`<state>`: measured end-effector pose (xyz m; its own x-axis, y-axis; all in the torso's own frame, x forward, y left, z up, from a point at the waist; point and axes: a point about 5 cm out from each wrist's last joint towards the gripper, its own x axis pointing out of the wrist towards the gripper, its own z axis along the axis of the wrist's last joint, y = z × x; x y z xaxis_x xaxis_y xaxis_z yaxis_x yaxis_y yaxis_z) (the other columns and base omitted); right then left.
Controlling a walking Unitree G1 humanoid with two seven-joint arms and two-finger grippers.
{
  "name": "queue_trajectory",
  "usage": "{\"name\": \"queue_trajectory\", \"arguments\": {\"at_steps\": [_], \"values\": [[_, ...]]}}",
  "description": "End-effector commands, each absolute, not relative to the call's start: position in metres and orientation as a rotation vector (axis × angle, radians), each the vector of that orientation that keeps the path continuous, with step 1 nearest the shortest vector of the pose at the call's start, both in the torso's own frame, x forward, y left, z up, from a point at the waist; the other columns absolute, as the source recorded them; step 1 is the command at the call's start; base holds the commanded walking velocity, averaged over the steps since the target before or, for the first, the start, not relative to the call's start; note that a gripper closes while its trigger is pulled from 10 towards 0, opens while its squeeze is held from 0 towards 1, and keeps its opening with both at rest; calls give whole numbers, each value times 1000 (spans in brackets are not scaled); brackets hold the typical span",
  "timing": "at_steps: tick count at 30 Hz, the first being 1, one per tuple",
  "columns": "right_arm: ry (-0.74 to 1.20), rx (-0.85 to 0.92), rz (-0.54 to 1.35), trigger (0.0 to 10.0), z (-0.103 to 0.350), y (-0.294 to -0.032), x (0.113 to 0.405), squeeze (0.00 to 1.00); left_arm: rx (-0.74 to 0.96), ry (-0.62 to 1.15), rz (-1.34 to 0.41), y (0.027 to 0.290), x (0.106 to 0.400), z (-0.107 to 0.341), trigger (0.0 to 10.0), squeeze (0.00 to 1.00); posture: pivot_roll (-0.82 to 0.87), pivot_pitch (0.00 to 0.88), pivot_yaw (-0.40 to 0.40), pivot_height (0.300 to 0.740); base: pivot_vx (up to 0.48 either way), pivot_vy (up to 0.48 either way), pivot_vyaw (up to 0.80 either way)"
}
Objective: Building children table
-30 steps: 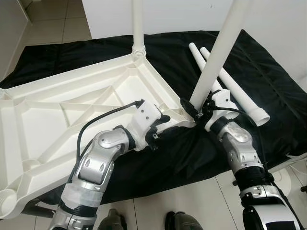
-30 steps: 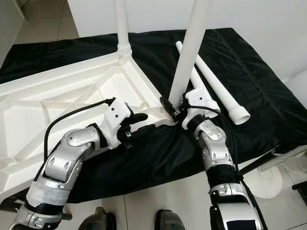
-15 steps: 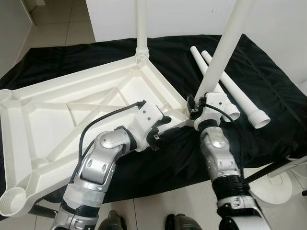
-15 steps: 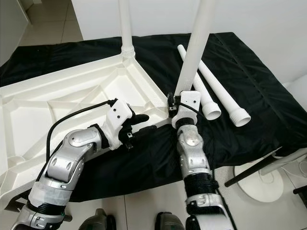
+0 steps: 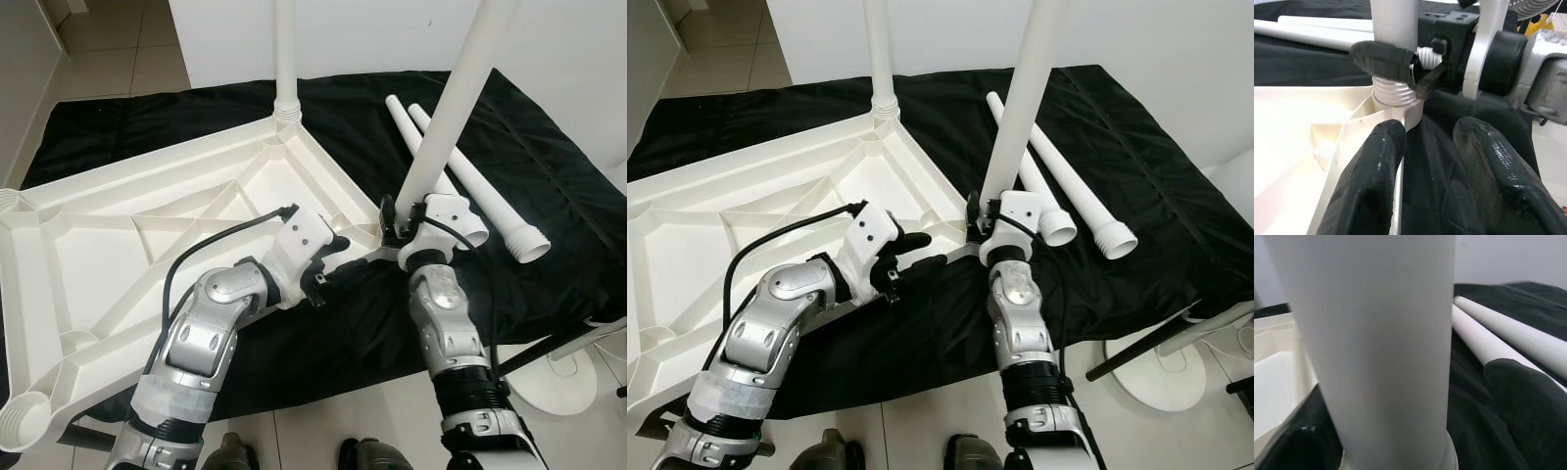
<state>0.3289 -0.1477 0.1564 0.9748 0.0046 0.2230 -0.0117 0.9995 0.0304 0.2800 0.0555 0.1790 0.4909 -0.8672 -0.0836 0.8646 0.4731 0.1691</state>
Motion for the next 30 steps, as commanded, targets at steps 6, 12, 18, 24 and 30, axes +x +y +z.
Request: {"name": "queue_trajectory", "arguments": {"at_steps": [6,12,18,24,30], "values": [[-231,-26,243,10000,159,-159,327,0,202,-32,-922,58,286,180,10000,0,-94,71,38,740,0,0,0],[-194,-102,443,10000,157,-161,330,0,216,-35,-952,53,284,178,10000,0,-96,75,36,740,0,0,0],[-185,-138,524,10000,162,-164,336,0,224,-35,-962,49,281,176,10000,0,-97,79,32,740,0,0,0],[-167,-183,570,0,164,-166,344,0,212,-39,-955,46,281,177,10000,0,-90,79,22,740,0,0,0],[-155,-194,575,0,165,-172,347,0,208,-37,-953,45,279,177,10000,0,-82,85,14,740,0,0,0]]}}
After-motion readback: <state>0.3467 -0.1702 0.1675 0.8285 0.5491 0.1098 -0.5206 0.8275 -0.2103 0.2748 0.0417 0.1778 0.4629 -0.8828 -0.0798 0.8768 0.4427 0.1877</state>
